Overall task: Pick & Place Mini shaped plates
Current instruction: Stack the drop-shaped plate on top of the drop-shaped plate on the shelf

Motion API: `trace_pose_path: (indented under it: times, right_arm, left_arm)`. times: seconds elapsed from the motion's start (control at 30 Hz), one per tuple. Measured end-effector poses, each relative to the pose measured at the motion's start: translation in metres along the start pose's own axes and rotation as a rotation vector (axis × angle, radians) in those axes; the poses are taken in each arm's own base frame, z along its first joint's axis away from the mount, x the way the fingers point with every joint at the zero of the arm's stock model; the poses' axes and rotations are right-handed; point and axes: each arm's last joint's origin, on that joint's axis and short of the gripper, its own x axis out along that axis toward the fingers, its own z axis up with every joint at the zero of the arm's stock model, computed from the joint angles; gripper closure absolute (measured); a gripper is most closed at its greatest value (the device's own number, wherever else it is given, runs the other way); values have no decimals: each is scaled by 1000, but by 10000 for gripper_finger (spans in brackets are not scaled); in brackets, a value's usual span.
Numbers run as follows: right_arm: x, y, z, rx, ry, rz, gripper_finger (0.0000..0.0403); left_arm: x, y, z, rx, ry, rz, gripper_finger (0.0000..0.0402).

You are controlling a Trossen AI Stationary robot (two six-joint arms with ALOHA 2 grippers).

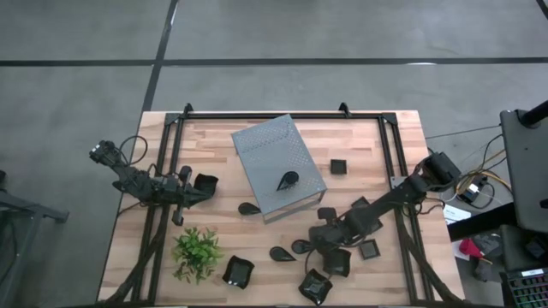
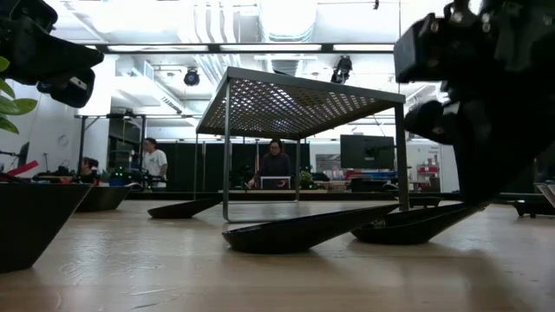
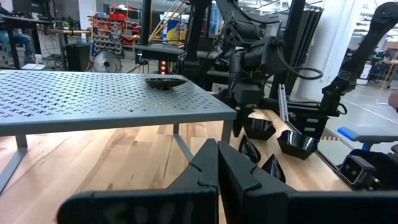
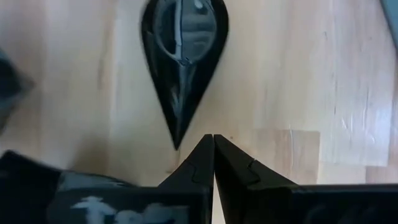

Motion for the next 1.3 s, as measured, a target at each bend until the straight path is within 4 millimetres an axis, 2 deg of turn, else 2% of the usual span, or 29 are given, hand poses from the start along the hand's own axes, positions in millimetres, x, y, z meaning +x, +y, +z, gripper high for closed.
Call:
trace_pose_path:
  times: [0.17,0.5,0.6,0.77,1.03,1.3]
  right_arm:
    - [6,2,1,-19,22,9,394]
    - [-5,14,18,-85,-50,92,394]
    - [-3,13,16,-102,-60,19,394]
    - [-2,7,13,-13,-37,-54,394]
    - [17,11,7,2,43,13,394]
    - [10,23,17,-47,-24,71,394]
  left_arm:
    - [0,0,0,0,-1,0,401]
    - [0,0,0,0,0,0,401]
    - [0,0,0,0,0,0,401]
    - [0,0,0,0,0,0,401]
    - [0,0,0,0,1,0,401]
    - [0,0,0,2,2,0,401]
